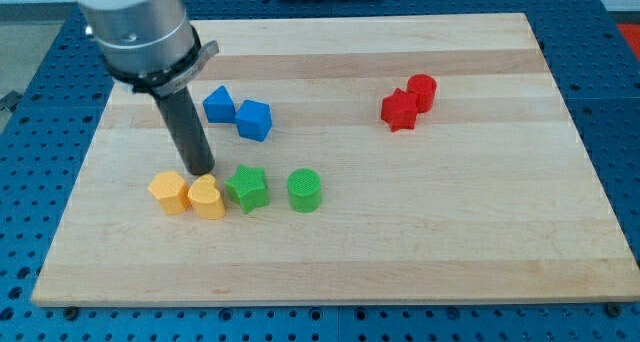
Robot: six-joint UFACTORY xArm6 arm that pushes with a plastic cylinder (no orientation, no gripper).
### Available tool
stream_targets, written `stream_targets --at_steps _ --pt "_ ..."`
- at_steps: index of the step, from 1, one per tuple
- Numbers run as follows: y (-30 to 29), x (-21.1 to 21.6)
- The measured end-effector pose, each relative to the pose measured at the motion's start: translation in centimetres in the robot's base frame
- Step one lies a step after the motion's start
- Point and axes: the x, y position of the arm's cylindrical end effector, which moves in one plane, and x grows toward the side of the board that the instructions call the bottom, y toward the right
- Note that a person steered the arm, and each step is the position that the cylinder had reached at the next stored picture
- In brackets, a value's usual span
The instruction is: Place the arm at the right side of green circle
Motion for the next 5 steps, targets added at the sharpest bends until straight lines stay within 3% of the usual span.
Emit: stream_targets --at_steps 1,3,5 --pt "4.1 -1.0" --pt "19.1 2.4" --pt "21.1 4.2"
